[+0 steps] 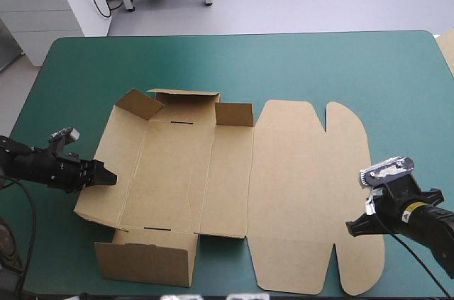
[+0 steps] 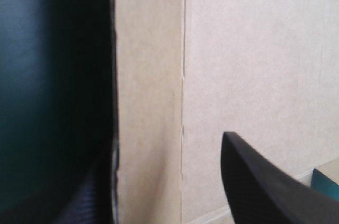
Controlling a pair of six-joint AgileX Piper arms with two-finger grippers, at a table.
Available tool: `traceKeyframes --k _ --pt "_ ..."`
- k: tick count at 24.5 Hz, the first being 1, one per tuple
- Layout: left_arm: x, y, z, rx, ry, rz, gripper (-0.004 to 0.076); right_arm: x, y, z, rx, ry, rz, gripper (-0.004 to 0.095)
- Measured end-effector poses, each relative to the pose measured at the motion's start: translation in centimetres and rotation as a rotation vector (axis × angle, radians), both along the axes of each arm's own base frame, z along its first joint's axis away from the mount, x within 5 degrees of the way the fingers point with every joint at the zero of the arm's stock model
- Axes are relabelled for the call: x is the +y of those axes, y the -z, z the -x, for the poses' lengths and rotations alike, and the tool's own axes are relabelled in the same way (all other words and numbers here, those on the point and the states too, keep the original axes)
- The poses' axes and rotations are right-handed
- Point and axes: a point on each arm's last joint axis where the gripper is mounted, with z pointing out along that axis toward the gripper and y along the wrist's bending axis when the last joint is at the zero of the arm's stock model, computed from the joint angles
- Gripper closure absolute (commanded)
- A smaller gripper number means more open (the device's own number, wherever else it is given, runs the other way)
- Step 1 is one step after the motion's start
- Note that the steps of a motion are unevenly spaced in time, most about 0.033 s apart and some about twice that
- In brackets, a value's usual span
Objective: Fold the box
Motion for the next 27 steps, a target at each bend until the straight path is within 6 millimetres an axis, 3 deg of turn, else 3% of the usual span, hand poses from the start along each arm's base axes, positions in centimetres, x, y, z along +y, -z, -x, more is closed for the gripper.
traceKeyframes --k 3,12,16,23,27 --pt "0.0 0.1 0.1 0.004 0.003 -0.006 0.0483 0.0 0.0 0.0 -0.001 0.0 -0.001 0.0927" --pt "0.2 1.2 -0.3 0.042 0.0 0.013 0.0521 0.2 0.0 0.0 0.002 -0.001 -0.021 0.0927" --pt "0.2 1.4 -0.3 0.05 -0.002 0.017 0.073 0.2 0.0 0.0 0.002 -0.001 -0.022 0.0927" --pt "-0.1 1.0 -0.6 0.013 -0.003 0.071 0.0731 0.2 0.0 0.0 0.003 -0.001 -0.028 0.0927" --pt "-1.6 -0.4 -2.3 -0.061 0.072 0.027 0.0731 0.2 0.0 0.0 0.004 0.0 -0.034 0.0927"
